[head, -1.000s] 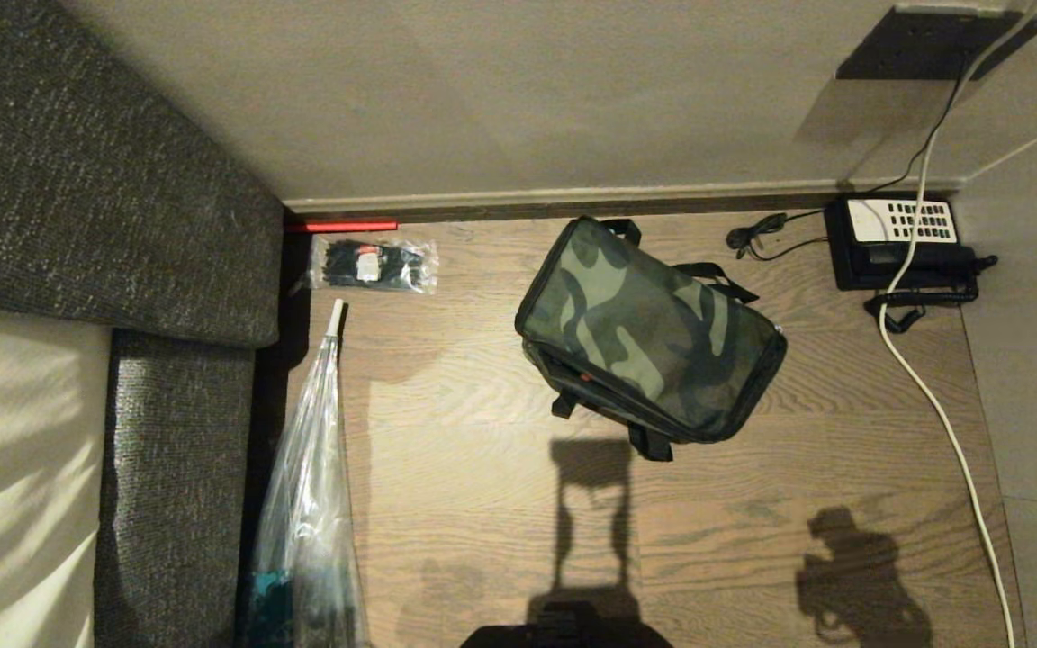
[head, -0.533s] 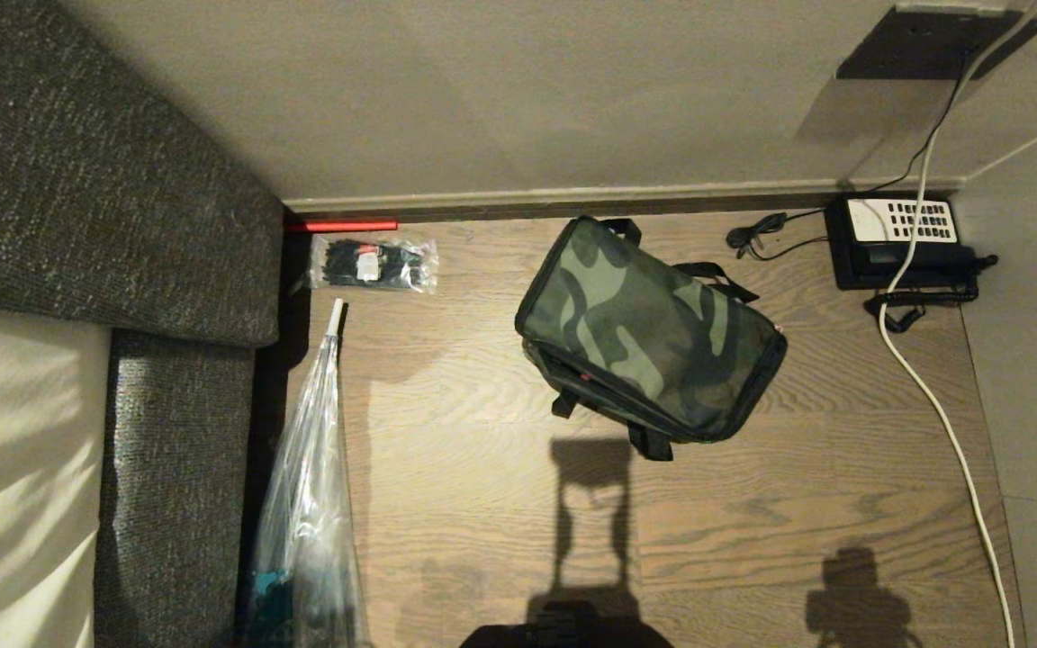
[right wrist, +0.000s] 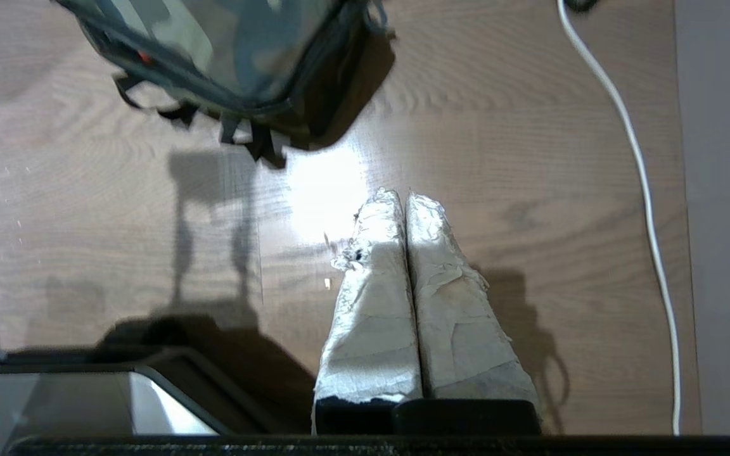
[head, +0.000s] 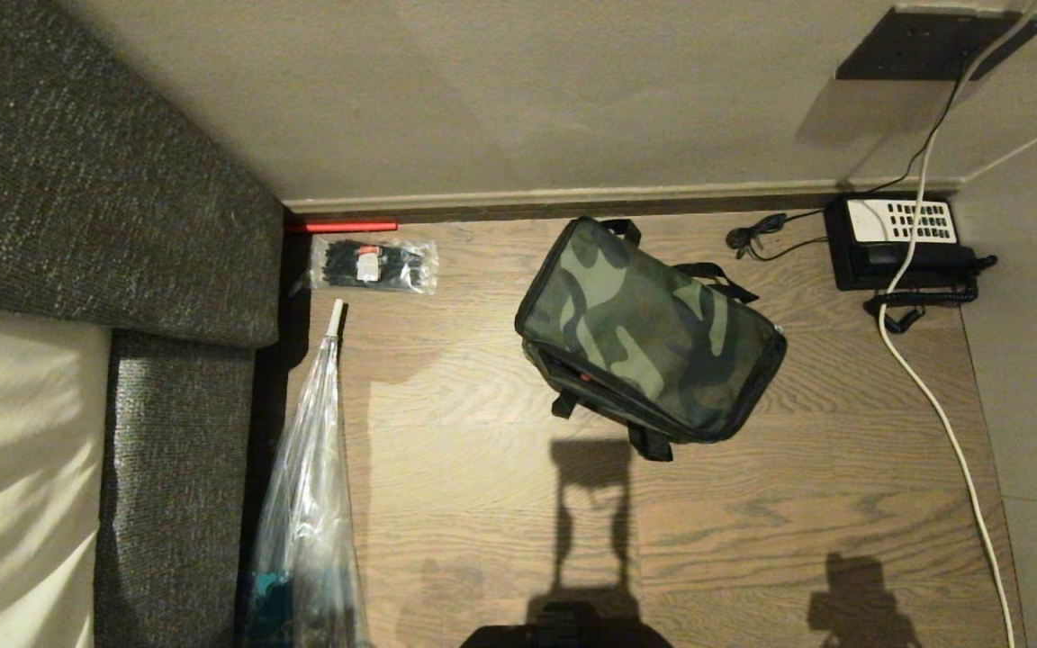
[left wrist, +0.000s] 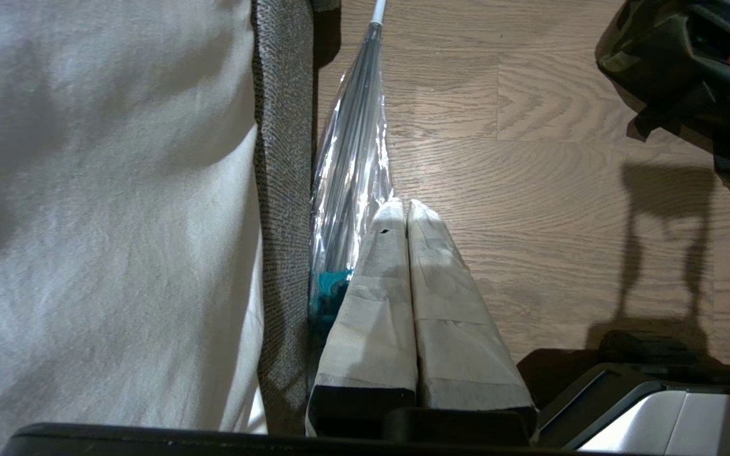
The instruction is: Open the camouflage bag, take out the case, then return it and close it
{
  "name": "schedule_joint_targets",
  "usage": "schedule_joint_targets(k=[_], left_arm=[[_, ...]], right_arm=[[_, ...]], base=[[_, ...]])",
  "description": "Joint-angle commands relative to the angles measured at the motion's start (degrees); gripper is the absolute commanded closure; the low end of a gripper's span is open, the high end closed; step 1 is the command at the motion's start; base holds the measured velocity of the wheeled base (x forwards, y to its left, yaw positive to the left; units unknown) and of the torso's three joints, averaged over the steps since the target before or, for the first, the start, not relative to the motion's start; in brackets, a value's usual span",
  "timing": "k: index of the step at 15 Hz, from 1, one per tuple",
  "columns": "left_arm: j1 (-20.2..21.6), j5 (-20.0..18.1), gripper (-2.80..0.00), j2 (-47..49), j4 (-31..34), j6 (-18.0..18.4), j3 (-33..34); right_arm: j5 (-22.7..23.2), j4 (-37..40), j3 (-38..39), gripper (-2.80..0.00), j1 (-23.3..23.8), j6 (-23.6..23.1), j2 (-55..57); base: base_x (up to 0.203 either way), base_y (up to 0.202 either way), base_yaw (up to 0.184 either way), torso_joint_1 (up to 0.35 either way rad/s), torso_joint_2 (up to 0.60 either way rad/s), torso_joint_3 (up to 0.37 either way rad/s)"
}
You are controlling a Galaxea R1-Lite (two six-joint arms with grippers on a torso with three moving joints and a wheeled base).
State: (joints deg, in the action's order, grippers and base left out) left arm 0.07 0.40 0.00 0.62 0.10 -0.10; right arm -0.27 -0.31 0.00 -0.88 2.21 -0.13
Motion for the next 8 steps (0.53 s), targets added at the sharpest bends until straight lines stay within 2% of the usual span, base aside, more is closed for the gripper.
schedule_joint_targets(k=[1,8], left_arm=[[0.0,0.0,0.00,-0.1,0.0,0.0,0.0],[0.0,0.0,0.00,-0.1,0.1,0.1,0.0]], right_arm=[[0.0,0.1,0.0,0.00,0.0,0.0,-1.4],[0.0,0.1,0.0,0.00,0.0,0.0,-1.4]], base=[[0.000,0.000,0.000,0.000,0.00,0.000],[0.000,0.000,0.000,0.000,0.00,0.000]])
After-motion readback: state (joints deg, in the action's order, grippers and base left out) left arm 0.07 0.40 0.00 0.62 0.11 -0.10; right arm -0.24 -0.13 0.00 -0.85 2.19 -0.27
